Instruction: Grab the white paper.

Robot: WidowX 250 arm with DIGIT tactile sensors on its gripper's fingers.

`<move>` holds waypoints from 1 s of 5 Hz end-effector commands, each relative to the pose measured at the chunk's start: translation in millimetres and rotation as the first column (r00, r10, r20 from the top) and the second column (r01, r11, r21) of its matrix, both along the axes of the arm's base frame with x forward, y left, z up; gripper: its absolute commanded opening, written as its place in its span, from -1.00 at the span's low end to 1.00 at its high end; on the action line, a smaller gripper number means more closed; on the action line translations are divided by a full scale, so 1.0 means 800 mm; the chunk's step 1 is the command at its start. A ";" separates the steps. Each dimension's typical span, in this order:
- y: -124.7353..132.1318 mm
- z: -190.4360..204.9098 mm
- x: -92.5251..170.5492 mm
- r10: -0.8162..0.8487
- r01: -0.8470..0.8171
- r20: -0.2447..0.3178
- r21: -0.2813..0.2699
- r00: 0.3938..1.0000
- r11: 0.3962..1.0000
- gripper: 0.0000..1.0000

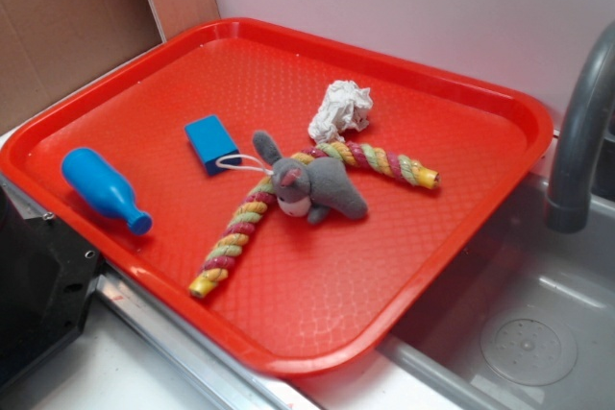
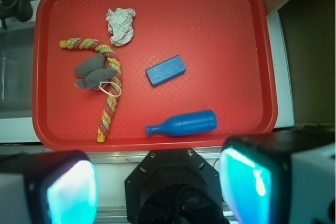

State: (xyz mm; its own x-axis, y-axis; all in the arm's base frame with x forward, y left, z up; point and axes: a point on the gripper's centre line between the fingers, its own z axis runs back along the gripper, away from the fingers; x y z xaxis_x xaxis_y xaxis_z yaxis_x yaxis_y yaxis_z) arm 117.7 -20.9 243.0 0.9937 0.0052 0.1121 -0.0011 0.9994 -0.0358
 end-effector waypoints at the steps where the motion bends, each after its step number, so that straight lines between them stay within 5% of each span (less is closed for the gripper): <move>1: 0.000 0.000 0.000 0.000 0.000 0.000 0.000 1.000 1.000 1.00; 2: 0.002 -0.051 0.055 0.167 -0.164 0.034 -0.066 0.985 0.984 1.00; 3: -0.017 -0.098 0.118 0.280 -0.277 0.065 -0.055 0.958 0.959 1.00; 5: -0.056 -0.161 0.194 0.233 -0.223 0.039 -0.168 0.972 0.960 1.00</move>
